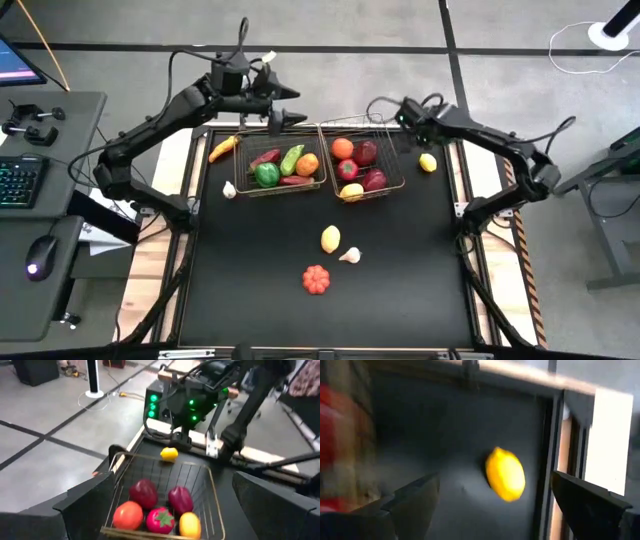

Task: Sort produce into baskets
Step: Put the top yellow lemon into the right wire basket

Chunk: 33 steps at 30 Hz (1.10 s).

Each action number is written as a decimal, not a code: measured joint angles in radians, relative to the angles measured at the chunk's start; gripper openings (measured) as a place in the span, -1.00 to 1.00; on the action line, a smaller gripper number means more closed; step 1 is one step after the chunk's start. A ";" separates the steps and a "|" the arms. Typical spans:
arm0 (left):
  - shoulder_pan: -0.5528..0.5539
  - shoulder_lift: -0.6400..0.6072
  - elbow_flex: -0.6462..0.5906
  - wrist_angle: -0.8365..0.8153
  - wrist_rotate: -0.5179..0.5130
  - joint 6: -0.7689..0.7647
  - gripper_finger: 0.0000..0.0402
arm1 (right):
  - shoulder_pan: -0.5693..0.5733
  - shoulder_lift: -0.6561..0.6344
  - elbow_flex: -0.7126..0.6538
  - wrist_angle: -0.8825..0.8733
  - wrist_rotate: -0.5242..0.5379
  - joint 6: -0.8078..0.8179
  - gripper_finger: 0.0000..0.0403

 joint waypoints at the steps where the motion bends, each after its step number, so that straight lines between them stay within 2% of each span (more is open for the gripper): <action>1: 0.000 -0.001 0.000 -0.012 0.000 0.012 0.95 | -0.012 -0.001 -0.034 -0.003 -0.009 0.008 0.85; 4: 0.005 -0.002 0.000 -0.028 -0.007 0.025 0.95 | -0.059 -0.002 -0.124 -0.004 -0.037 0.090 0.85; 8: 0.014 -0.002 0.000 -0.025 -0.034 0.025 0.95 | -0.106 -0.002 -0.226 0.117 -0.113 0.148 0.85; 11: 0.015 -0.002 0.000 -0.013 -0.071 0.026 0.95 | -0.136 -0.002 -0.270 0.199 -0.089 0.151 0.85; 21: 0.024 -0.002 0.000 -0.034 -0.071 0.008 0.95 | -0.185 0.017 -0.281 0.228 -0.063 0.111 0.85; 26: 0.024 -0.002 0.000 -0.034 -0.072 -0.061 0.95 | -0.193 0.087 -0.281 0.239 -0.125 0.100 0.85; 30: 0.024 -0.002 0.000 -0.034 -0.072 -0.085 0.95 | -0.197 0.142 -0.280 0.275 -0.062 0.179 0.85; 33: 0.024 -0.002 0.000 -0.035 -0.072 -0.119 0.95 | -0.195 0.172 -0.279 0.317 -0.059 0.192 0.85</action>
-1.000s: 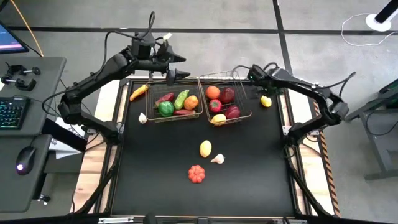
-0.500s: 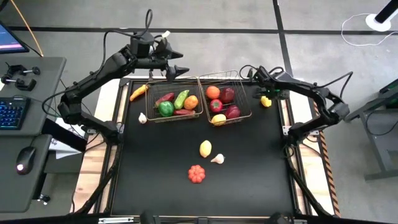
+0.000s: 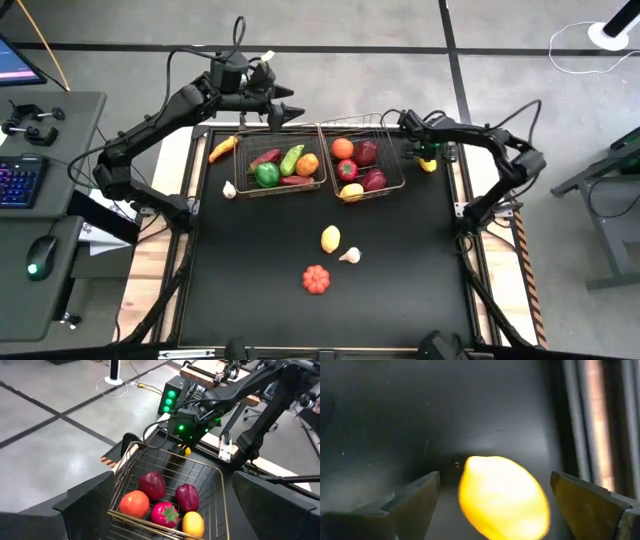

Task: Sort produce into baskets
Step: Put the top yellow lemon into the right wire basket

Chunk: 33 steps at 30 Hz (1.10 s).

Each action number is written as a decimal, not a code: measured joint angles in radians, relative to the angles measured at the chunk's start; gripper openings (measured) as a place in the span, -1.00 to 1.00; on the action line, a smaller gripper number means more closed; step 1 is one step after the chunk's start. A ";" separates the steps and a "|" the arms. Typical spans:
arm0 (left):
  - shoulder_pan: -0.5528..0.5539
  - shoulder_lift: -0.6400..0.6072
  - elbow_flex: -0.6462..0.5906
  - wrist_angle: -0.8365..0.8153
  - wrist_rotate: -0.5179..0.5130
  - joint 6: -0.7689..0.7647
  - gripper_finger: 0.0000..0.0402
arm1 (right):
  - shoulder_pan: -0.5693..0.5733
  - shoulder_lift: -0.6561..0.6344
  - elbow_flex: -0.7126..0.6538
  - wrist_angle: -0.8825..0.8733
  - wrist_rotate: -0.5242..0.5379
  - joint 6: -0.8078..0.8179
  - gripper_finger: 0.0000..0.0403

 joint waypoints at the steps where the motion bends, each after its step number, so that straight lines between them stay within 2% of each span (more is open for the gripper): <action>1: 0.000 0.000 0.000 -0.001 0.000 -0.006 0.95 | -0.002 0.013 0.000 0.011 -0.009 -0.016 0.85; 8: -0.003 0.000 0.000 -0.003 0.001 -0.051 0.95 | 0.010 0.067 0.008 0.040 0.000 -0.041 0.67; 15: -0.010 0.000 0.000 -0.003 0.002 -0.050 0.95 | 0.020 0.065 0.007 -0.015 -0.010 -0.067 0.21; 19: -0.013 0.000 0.000 -0.002 0.002 -0.044 0.95 | 0.036 0.033 0.011 -0.108 0.016 -0.106 -0.02; 24: -0.013 0.000 0.000 0.018 -0.027 -0.012 0.95 | 0.045 -0.107 0.055 -0.158 0.069 -0.128 -0.02; 27: -0.013 0.000 0.000 0.035 -0.051 0.003 0.95 | 0.053 -0.229 0.103 -0.126 0.084 -0.116 -0.02; 30: -0.013 0.000 0.000 0.043 -0.053 0.003 0.95 | 0.078 -0.349 0.125 0.017 0.065 -0.143 0.00; 33: -0.013 0.000 0.000 0.018 -0.052 0.003 0.95 | 0.109 -0.428 0.125 0.207 -0.040 -0.174 0.03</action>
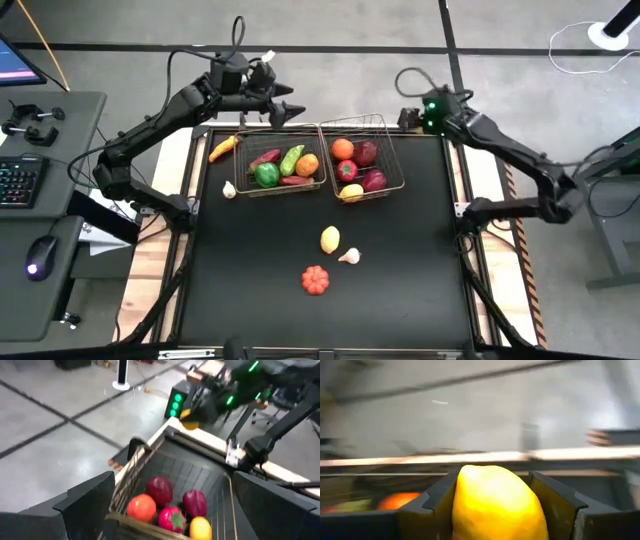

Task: Sort produce into baskets
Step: Put the top yellow lemon into the right wire basket

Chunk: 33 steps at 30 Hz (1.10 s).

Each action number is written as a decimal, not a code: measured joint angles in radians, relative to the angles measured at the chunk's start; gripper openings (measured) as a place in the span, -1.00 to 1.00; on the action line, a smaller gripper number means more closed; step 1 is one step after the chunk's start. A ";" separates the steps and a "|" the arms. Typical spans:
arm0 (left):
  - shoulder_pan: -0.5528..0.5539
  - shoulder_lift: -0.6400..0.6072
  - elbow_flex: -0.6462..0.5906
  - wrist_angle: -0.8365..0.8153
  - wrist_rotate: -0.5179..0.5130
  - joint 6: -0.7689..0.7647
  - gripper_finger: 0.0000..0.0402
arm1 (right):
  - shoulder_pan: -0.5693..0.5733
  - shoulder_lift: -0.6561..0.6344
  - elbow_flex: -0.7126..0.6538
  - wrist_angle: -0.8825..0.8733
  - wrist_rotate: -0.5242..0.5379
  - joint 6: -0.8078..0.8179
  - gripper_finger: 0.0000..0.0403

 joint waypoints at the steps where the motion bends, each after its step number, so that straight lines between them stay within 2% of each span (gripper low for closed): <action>1: 0.000 0.000 0.000 -0.019 0.000 0.001 0.95 | 0.012 -0.010 0.000 0.046 -0.047 -0.004 0.03; 6: 0.000 0.000 0.000 -0.113 0.000 -0.001 0.95 | 0.124 0.010 -0.002 0.146 -0.204 0.001 0.03; 10: 0.000 0.000 0.000 -0.147 0.000 -0.025 0.95 | 0.248 0.065 -0.003 0.239 -0.289 -0.002 0.03; 16: 0.000 0.000 0.000 -0.149 0.000 -0.047 0.95 | 0.376 0.147 -0.003 0.334 -0.263 -0.064 0.03; 26: 0.000 0.000 0.000 -0.163 0.000 -0.053 0.95 | 0.391 0.166 0.015 0.305 -0.269 -0.106 0.06; 33: 0.000 0.000 0.000 -0.163 0.000 -0.053 0.95 | 0.392 0.165 0.098 0.272 -0.307 -0.181 0.43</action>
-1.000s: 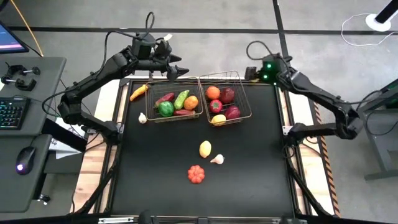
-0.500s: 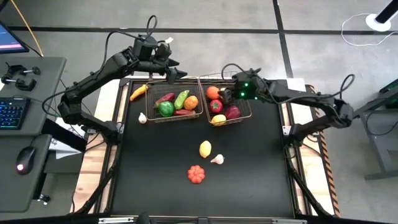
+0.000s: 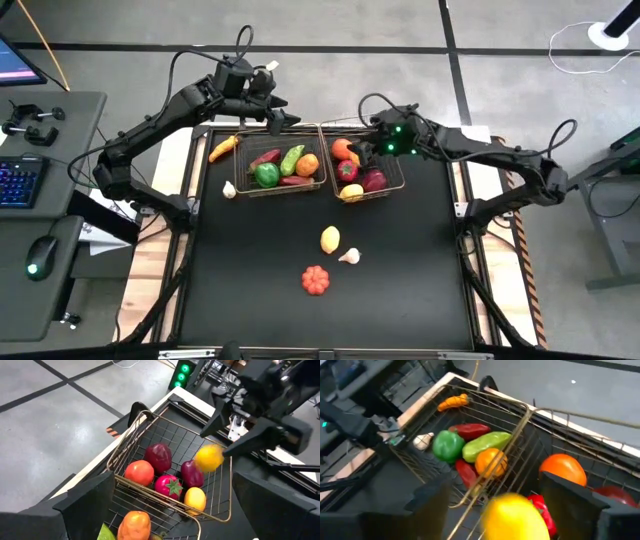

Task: Sort produce into baskets
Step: Put the top yellow lemon into the right wire basket, then put the yellow lemon into the right wire basket

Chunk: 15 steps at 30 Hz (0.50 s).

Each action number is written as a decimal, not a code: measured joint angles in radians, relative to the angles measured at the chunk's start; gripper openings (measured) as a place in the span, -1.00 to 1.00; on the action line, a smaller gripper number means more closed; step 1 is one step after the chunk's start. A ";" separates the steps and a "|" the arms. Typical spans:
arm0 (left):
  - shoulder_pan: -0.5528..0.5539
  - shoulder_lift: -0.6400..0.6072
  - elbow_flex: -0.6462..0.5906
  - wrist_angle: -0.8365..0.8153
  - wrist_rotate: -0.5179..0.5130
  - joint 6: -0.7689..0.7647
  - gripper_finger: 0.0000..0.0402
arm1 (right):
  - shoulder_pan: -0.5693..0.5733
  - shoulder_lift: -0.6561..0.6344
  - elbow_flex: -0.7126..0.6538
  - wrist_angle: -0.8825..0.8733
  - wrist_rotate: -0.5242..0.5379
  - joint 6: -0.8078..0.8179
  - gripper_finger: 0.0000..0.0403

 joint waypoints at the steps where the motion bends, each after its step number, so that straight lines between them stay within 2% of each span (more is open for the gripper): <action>1: 0.000 0.000 0.000 0.000 0.000 0.000 0.95 | 0.000 0.000 0.013 -0.009 -0.009 -0.010 0.49; 8: 0.000 0.000 0.000 0.000 0.000 0.000 0.95 | 0.005 0.000 0.131 -0.093 -0.050 -0.088 0.78; 13: 0.000 0.000 0.000 0.000 0.000 0.001 0.95 | 0.059 -0.002 0.194 -0.096 -0.302 -0.134 0.82; 15: 0.000 0.000 0.000 0.000 0.000 0.003 0.95 | 0.108 -0.001 0.191 -0.121 -0.356 -0.162 0.82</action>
